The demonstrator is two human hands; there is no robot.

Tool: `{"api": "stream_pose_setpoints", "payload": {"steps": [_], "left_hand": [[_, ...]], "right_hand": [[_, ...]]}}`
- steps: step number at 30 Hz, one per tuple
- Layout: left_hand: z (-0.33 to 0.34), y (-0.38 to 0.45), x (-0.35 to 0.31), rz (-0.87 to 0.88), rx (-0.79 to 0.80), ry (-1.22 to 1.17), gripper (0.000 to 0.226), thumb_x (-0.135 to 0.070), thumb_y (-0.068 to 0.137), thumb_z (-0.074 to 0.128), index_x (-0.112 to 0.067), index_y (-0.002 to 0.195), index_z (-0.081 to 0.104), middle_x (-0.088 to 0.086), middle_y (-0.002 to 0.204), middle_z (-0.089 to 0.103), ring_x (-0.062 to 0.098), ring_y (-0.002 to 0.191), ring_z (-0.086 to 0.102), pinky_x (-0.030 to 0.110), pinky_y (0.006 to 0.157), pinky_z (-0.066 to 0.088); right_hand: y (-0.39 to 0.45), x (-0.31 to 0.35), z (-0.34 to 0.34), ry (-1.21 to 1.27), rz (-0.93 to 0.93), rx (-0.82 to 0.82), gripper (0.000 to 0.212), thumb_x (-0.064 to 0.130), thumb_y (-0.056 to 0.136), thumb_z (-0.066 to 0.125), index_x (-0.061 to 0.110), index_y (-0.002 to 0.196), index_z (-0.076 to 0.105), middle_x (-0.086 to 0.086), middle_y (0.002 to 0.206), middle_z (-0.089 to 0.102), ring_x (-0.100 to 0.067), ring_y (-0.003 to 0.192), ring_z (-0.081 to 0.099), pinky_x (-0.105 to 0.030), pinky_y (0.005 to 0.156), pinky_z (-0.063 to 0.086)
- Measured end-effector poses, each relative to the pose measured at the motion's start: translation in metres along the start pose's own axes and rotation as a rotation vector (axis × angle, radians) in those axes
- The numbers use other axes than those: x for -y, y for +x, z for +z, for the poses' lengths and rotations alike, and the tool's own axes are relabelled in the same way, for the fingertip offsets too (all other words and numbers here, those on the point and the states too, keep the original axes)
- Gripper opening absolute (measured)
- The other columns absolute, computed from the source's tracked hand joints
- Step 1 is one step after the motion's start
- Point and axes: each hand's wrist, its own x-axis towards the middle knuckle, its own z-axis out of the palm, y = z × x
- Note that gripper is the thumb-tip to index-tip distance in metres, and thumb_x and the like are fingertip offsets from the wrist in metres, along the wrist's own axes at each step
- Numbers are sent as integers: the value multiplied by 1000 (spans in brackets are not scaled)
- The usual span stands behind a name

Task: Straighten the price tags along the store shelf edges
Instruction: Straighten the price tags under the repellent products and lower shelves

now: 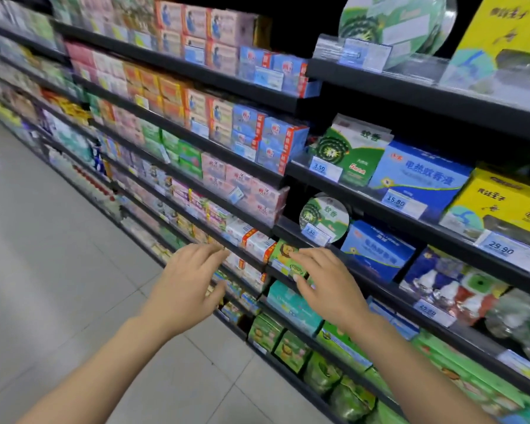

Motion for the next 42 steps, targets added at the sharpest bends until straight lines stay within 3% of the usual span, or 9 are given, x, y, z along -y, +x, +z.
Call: {"api": "stream_pose_setpoints", "payload": {"steps": [9, 13, 23, 28, 31, 35, 38, 42], "left_hand": [[67, 88, 7, 84, 144, -7, 49, -41, 87, 44, -13, 125, 57, 1, 120, 59, 23, 109, 54, 36, 97, 39], [95, 122, 6, 132, 228, 3, 51, -43, 87, 42, -15, 127, 56, 1, 121, 59, 22, 109, 55, 40, 96, 46], [155, 175, 13, 170, 309, -11, 52, -42, 82, 42, -15, 121, 63, 0, 118, 63, 22, 105, 59, 37, 94, 46], [183, 200, 23, 193, 390, -21, 52, -39, 77, 49, -12, 118, 64, 4, 115, 65, 26, 102, 63, 40, 90, 49], [207, 202, 26, 207, 457, -35, 55, -34, 71, 61, -9, 120, 63, 8, 116, 65, 29, 102, 63, 42, 89, 49], [234, 203, 25, 226, 481, -66, 60, -32, 68, 58, -7, 122, 61, 11, 119, 63, 31, 106, 61, 44, 92, 48], [250, 201, 27, 232, 506, -86, 64, -31, 72, 53, -5, 130, 54, 13, 128, 57, 33, 118, 54, 44, 102, 40], [260, 195, 32, 242, 523, -82, 68, -32, 85, 49, -7, 146, 32, 12, 150, 33, 29, 138, 29, 41, 115, 15]], "right_hand": [[32, -95, 18, -17, 172, 28, 40, 25, 94, 52, 16, 132, 51, 0, 128, 52, -21, 121, 41, -35, 103, 33], [41, -129, 32, 33, 255, 33, 38, 22, 93, 53, 12, 130, 52, -3, 125, 54, -22, 119, 43, -32, 101, 33], [54, -167, 63, 15, 320, 34, 37, 26, 93, 53, 16, 129, 54, 0, 126, 55, -20, 118, 46, -33, 101, 36], [68, -173, 68, -9, 392, 54, 40, 29, 96, 45, 19, 135, 46, 2, 133, 48, -18, 125, 38, -28, 109, 19], [74, -174, 76, 23, 435, 57, 41, 27, 96, 46, 16, 135, 46, -2, 134, 49, -21, 124, 39, -31, 106, 27], [84, -176, 90, 24, 480, 60, 40, 22, 94, 49, 12, 133, 48, -5, 130, 53, -25, 118, 44, -36, 103, 36], [96, -177, 95, -19, 499, 39, 38, 15, 91, 52, 9, 129, 53, -9, 122, 58, -29, 111, 50, -38, 97, 41], [113, -177, 103, -102, 492, 46, 34, 8, 85, 57, 3, 118, 61, -15, 109, 63, -34, 103, 55, -41, 90, 46]]}}
